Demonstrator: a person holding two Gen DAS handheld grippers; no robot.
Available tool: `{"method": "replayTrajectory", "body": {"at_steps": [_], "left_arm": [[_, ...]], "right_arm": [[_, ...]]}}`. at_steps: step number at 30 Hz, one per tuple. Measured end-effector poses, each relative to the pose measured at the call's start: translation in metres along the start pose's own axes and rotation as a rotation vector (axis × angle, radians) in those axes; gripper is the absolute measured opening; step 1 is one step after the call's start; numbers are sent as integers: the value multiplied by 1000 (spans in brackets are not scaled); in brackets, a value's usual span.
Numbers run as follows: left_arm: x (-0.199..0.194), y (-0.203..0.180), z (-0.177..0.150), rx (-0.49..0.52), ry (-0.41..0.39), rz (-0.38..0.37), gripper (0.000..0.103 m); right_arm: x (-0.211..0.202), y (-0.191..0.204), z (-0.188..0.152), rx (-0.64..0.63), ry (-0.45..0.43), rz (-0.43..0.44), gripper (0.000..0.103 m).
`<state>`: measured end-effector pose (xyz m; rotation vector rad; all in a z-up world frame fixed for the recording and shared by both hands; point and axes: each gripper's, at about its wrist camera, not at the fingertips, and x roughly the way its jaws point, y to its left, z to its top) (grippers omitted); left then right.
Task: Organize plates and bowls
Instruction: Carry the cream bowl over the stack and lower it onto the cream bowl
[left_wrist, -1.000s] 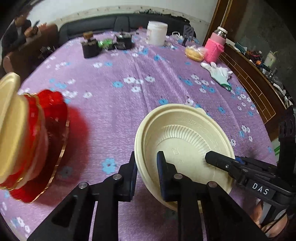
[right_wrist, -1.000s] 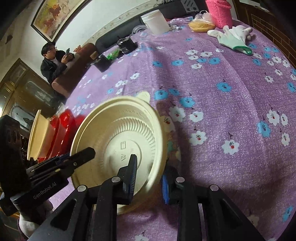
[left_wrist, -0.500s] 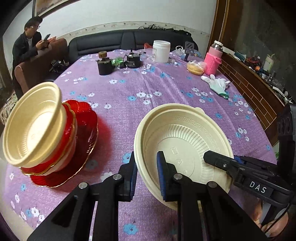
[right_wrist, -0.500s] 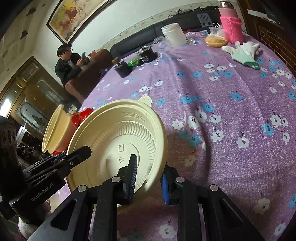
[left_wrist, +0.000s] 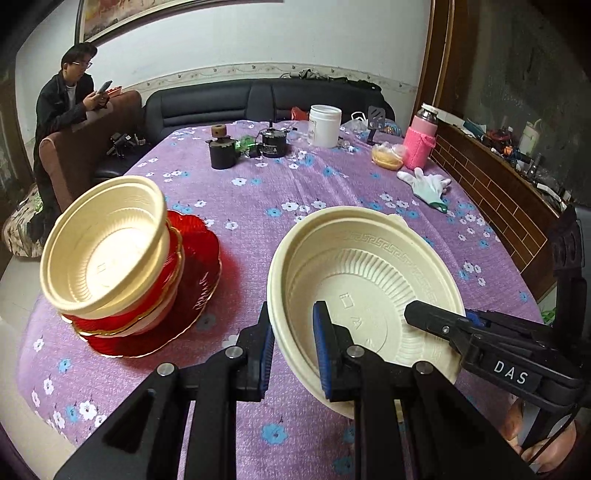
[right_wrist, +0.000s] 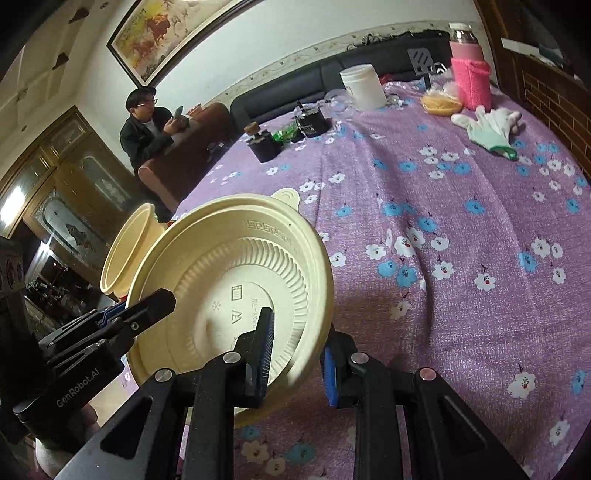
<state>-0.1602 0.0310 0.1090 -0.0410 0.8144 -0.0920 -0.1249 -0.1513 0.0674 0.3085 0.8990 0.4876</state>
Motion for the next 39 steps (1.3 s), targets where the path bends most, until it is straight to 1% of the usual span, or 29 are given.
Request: {"method": "replayTrajectory", "body": {"at_steps": [14, 24, 29, 34, 39], "left_arm": [[-27, 35, -12, -72, -42, -21, 20], [-44, 75, -17, -144, -78, -18, 20], [-55, 103, -4, -171, -115, 28, 20], [-69, 133, 20, -183, -164, 97, 20], [-71, 163, 44, -200, -197, 173, 21]], "right_arm": [[-8, 44, -5, -65, -14, -11, 25], [1, 84, 0, -129, -19, -6, 25], [11, 116, 12, -178, -18, 4, 26], [23, 155, 36, -246, -40, 26, 26], [44, 191, 63, -303, -42, 47, 26]]}}
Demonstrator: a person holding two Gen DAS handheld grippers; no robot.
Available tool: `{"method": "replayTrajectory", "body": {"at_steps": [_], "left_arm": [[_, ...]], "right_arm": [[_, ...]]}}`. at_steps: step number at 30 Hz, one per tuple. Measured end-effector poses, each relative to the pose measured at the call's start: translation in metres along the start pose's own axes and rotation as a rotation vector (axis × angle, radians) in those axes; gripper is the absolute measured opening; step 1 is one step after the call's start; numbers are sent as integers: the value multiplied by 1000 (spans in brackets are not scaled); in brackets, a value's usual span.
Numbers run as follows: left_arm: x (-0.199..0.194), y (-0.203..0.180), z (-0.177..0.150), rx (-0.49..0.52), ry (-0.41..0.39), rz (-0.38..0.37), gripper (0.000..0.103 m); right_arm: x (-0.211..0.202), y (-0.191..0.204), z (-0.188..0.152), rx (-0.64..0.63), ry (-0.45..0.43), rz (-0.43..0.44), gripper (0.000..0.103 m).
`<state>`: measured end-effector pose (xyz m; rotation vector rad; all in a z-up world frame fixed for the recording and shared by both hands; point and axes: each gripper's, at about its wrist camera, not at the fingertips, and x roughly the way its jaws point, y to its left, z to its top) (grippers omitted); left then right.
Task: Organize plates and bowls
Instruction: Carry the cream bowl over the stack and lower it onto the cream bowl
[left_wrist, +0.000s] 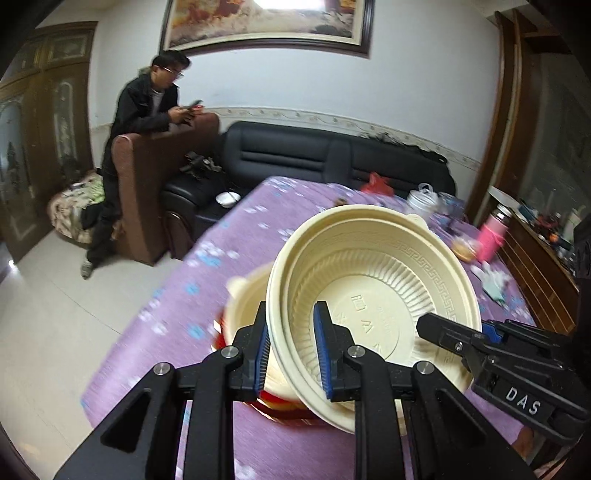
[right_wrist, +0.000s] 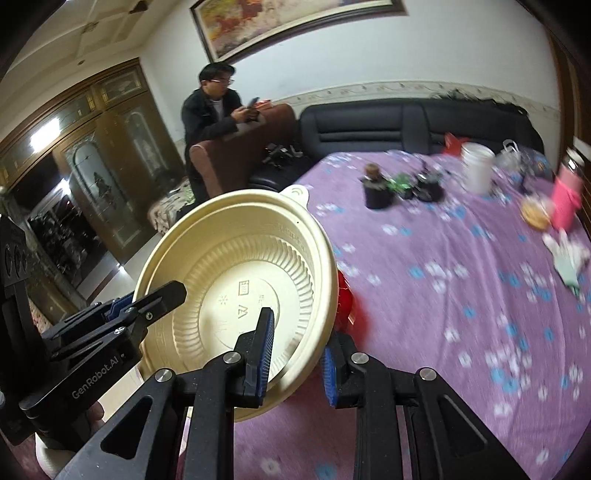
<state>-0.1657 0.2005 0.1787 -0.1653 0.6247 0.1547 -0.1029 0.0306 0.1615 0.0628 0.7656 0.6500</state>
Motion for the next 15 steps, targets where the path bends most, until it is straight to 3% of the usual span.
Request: {"method": "replayTrajectory", "body": {"at_steps": [5, 15], "left_arm": [[23, 25, 13, -29, 25, 57, 21], [58, 43, 2, -29, 89, 128, 24]], "right_arm": [[34, 19, 19, -37, 33, 14, 26], [79, 28, 14, -60, 106, 23, 26]]}}
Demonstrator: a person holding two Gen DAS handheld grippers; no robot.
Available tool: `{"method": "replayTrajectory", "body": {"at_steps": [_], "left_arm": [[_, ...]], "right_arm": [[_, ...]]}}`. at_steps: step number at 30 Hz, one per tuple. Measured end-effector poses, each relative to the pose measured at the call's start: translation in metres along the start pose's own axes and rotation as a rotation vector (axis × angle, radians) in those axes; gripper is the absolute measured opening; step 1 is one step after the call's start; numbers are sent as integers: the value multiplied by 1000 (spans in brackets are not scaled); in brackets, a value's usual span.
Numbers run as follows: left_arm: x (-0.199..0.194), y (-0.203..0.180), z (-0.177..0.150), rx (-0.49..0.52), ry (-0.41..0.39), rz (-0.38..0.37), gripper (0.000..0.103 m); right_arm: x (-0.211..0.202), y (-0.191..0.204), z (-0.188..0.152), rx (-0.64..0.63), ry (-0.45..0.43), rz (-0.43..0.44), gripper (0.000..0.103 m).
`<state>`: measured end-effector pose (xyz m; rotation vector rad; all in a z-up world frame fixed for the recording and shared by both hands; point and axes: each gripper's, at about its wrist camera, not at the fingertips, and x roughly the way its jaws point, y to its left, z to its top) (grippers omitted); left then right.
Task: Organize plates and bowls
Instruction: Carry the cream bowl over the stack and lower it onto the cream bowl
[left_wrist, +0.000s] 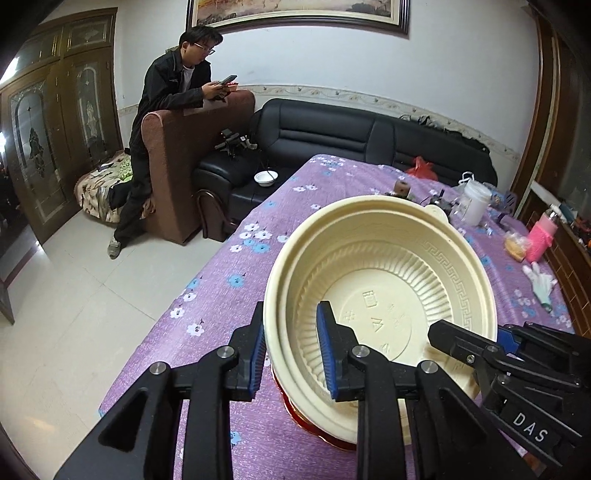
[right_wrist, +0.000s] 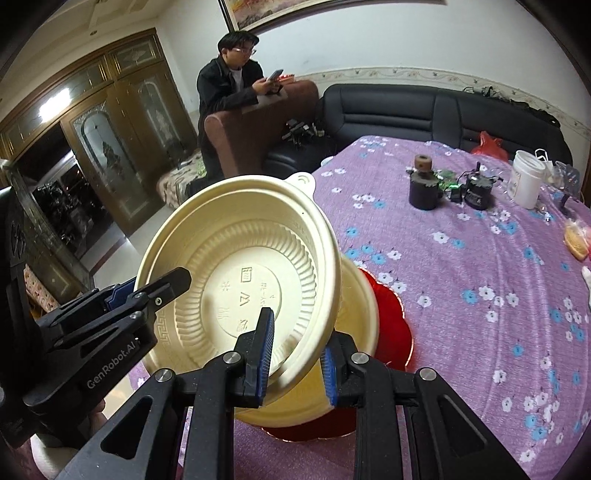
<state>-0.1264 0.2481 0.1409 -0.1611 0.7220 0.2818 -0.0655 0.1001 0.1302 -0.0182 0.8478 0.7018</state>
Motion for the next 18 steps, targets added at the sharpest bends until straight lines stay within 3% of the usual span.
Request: {"method": "replayTrajectory", "body": {"at_steps": [6, 10, 12, 14, 18], "left_arm": [[4, -5, -1, 26, -17, 26, 28], [-2, -5, -4, 8, -31, 21, 46], [-8, -3, -5, -1, -51, 25, 50], [-11, 0, -5, -10, -61, 26, 55], [-15, 6, -7, -32, -56, 12, 55]], "right_arm": [[10, 2, -6, -26, 8, -43, 27], [7, 7, -8, -52, -13, -76, 27], [5, 8, -8, -57, -26, -85, 32], [3, 7, -8, -53, -38, -81, 53], [1, 5, -9, -39, -58, -79, 67]]}}
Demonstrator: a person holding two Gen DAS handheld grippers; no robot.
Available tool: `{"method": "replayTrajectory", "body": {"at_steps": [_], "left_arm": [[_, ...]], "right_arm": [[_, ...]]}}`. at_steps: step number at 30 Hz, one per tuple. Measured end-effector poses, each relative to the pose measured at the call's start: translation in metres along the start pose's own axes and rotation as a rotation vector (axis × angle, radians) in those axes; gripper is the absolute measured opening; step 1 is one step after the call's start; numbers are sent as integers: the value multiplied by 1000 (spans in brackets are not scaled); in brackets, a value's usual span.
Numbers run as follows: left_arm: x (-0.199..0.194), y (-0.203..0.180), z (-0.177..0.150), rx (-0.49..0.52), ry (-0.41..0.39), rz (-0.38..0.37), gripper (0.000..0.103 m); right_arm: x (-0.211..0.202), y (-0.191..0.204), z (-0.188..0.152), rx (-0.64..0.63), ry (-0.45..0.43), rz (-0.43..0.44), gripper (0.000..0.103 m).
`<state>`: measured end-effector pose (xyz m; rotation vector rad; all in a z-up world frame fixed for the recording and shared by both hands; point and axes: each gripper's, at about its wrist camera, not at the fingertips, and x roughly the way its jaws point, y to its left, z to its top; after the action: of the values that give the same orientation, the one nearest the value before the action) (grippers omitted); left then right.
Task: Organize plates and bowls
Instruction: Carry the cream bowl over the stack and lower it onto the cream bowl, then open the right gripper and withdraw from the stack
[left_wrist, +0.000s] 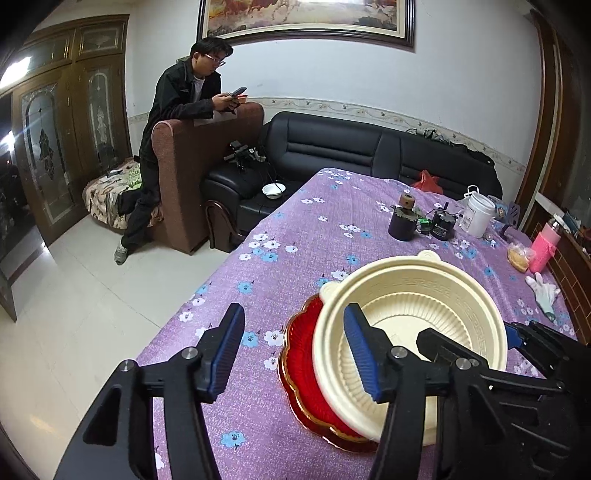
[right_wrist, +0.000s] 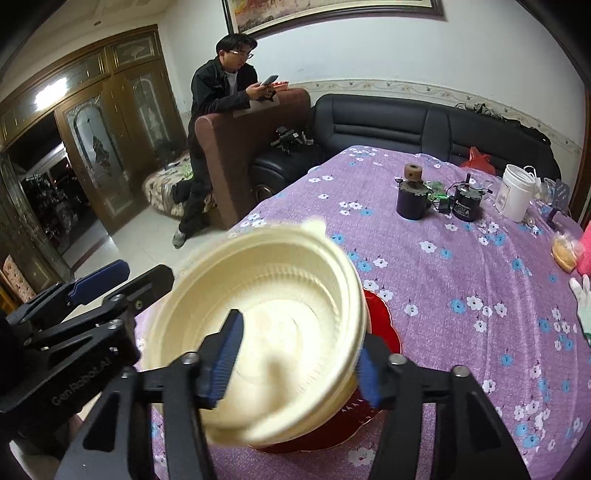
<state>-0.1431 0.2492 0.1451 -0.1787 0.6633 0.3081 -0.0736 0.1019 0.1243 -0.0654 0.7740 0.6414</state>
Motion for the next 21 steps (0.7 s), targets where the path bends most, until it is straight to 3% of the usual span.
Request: {"method": "replayTrajectory", "body": {"at_steps": [6, 12, 17, 21], "left_arm": [[-11, 3, -4, -19, -12, 0, 60], [-24, 10, -12, -55, -48, 25, 76], [-27, 8, -18, -51, -41, 16, 77], [-30, 5, -26, -36, -47, 35, 77]], "right_arm": [[-5, 0, -3, 6, -27, 8, 71], [-17, -2, -2, 6, -91, -13, 84], [-30, -8, -2, 37, -139, -14, 88], [-42, -21, -6, 91, -168, -63, 88]]}}
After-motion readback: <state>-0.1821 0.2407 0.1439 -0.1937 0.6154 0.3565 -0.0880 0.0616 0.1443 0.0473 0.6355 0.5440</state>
